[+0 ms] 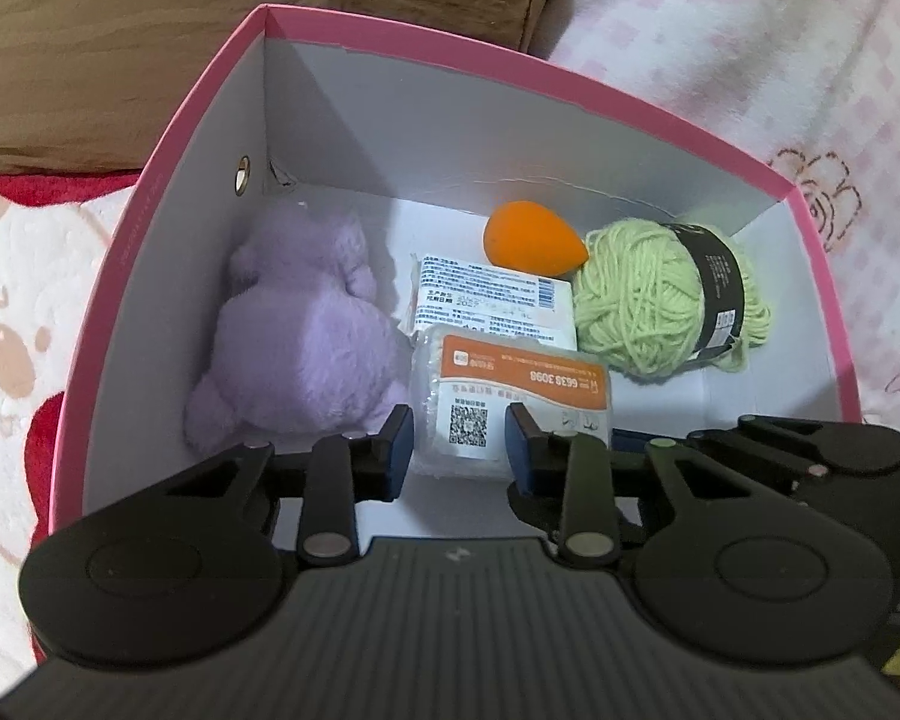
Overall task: Organize objects
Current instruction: 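Open the left tool and release the floss case in the box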
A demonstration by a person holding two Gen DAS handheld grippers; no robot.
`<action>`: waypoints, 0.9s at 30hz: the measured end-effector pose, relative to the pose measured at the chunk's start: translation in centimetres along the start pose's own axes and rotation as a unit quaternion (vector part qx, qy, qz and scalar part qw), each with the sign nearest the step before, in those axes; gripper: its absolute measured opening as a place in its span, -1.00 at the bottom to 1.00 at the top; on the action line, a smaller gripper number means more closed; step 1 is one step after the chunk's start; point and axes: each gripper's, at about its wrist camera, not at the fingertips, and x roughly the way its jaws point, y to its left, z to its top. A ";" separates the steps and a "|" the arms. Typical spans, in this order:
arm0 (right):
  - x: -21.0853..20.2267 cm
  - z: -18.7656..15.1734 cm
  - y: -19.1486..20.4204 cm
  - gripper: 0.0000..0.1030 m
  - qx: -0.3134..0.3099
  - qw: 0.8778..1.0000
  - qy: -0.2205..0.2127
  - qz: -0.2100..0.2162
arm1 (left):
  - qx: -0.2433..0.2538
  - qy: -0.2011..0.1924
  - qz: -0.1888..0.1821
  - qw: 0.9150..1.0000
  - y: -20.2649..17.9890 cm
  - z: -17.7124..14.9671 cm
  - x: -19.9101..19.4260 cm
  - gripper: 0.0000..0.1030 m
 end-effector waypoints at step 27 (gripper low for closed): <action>-5.3 -1.6 -1.8 0.01 -0.075 0.995 -0.059 0.028 | 0.034 -0.041 0.042 0.998 -0.2 -0.1 -6.5 -0.32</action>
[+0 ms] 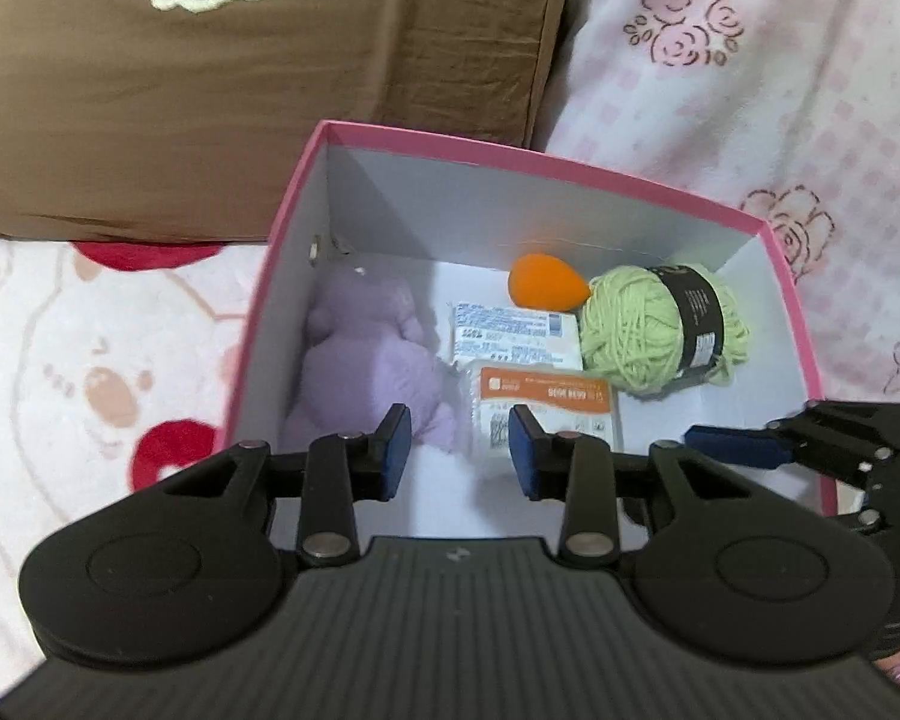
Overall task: Organize objects
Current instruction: 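Open the left tool and release the floss case in the box, then withdraw the left tool up out of the pink box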
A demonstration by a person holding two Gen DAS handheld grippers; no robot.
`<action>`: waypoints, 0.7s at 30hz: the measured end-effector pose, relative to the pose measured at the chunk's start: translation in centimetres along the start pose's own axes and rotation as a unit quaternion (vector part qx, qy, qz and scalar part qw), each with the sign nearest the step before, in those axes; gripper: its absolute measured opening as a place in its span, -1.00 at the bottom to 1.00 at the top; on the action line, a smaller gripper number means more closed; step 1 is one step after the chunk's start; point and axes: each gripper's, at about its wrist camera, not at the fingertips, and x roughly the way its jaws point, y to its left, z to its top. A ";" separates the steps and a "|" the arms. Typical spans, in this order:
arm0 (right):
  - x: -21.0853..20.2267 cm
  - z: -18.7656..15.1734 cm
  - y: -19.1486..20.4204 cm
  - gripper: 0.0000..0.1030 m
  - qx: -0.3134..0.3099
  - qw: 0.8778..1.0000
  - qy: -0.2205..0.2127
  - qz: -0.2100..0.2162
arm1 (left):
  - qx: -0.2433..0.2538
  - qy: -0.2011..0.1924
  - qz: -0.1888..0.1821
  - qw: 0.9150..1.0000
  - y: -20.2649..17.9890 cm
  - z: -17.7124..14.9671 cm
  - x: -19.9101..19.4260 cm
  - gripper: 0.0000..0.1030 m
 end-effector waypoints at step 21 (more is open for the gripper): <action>-11.8 -1.8 5.3 0.19 -0.026 0.998 -0.059 -0.019 | -0.003 0.006 -0.047 0.999 -2.6 -2.2 -12.7 -0.14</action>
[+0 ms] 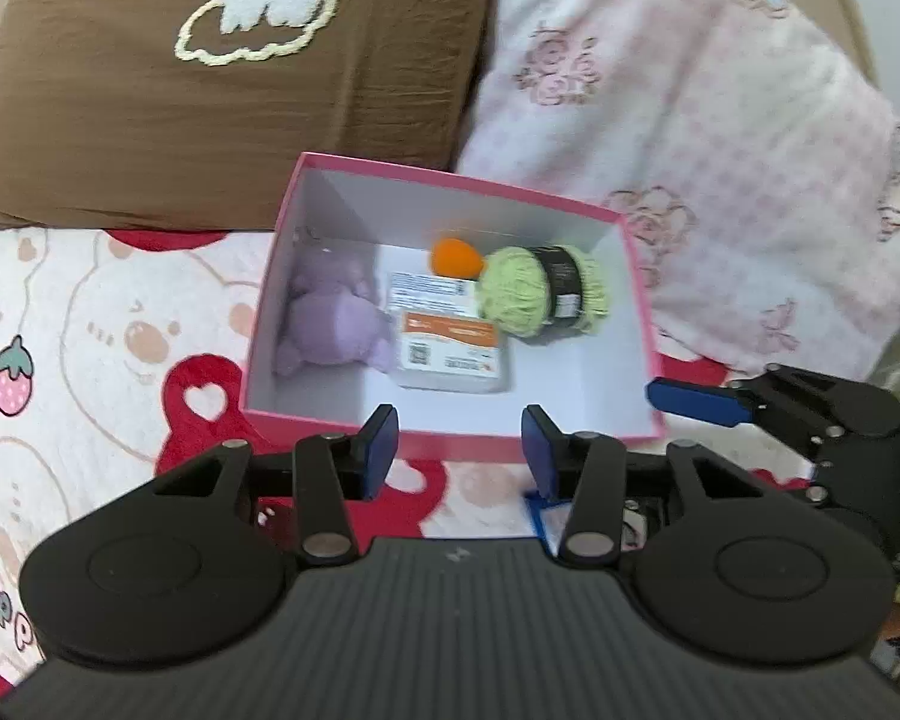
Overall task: Organize objects
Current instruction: 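Withdraw the left tool up out of the pink box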
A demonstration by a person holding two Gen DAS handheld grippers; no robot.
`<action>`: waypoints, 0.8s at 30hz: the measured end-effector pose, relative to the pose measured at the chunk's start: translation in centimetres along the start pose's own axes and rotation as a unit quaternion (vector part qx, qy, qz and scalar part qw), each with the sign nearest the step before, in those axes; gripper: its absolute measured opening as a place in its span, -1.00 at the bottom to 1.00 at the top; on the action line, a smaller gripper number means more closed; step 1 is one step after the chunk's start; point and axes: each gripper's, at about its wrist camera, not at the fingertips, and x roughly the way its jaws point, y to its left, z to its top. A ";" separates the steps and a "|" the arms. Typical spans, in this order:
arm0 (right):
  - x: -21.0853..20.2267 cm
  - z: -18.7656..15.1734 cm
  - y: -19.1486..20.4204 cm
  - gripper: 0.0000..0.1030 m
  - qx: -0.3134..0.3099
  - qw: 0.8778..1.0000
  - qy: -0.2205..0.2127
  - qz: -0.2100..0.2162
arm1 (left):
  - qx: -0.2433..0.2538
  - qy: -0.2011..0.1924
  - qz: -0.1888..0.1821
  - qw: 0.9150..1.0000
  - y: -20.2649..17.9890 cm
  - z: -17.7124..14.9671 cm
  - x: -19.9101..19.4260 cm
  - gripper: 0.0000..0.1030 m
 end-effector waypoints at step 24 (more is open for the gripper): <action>-11.3 -7.7 2.7 0.80 -0.063 0.995 -0.047 -0.058 | 0.054 0.022 -0.015 0.998 -5.0 -7.7 -5.8 0.74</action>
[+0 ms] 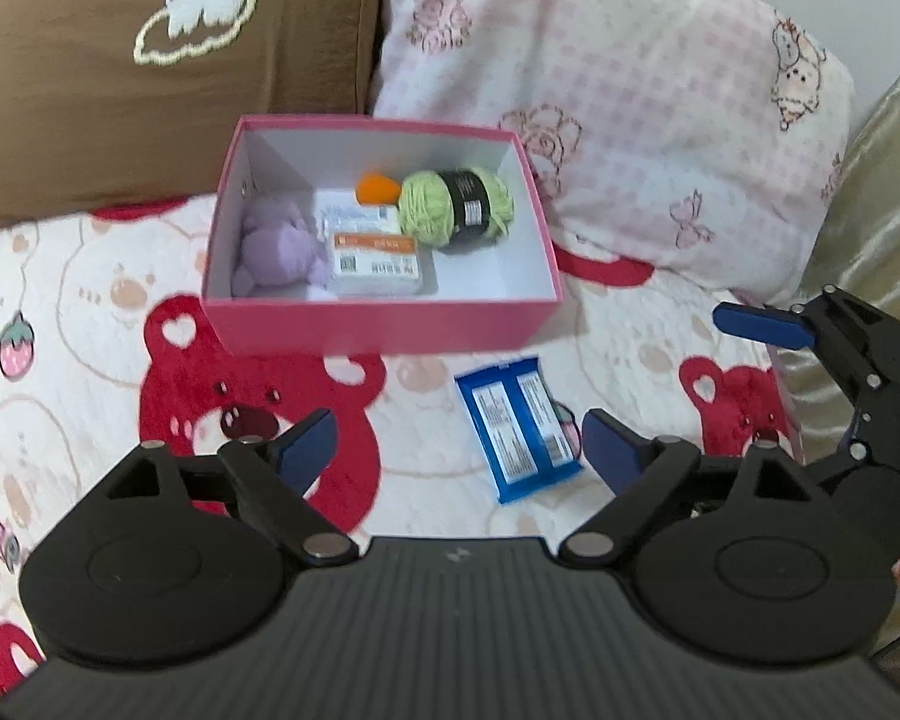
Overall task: Organize objects
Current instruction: 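Withdraw the left tool up out of the pink box, then move the open left tool down toward the blue snack packet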
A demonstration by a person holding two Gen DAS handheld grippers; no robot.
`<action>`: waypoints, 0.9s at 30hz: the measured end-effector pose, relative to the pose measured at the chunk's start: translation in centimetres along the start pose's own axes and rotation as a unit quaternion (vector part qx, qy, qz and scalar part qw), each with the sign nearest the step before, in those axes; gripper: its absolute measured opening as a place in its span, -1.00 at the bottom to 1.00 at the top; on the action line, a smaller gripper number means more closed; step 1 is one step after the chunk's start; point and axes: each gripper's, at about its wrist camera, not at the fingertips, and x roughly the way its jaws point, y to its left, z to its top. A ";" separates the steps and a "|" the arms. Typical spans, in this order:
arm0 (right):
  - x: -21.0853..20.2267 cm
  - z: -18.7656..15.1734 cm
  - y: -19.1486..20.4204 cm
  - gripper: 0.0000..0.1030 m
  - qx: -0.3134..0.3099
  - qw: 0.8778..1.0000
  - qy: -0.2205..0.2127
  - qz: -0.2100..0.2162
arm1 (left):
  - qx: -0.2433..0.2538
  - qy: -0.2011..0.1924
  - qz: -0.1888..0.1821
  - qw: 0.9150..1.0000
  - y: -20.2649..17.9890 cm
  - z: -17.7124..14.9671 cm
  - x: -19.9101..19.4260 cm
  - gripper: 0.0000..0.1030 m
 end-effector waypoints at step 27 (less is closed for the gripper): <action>5.0 -9.7 2.0 0.80 -0.047 0.999 -0.027 -0.006 | -0.011 -0.006 0.006 1.000 -0.8 -5.2 10.6 0.76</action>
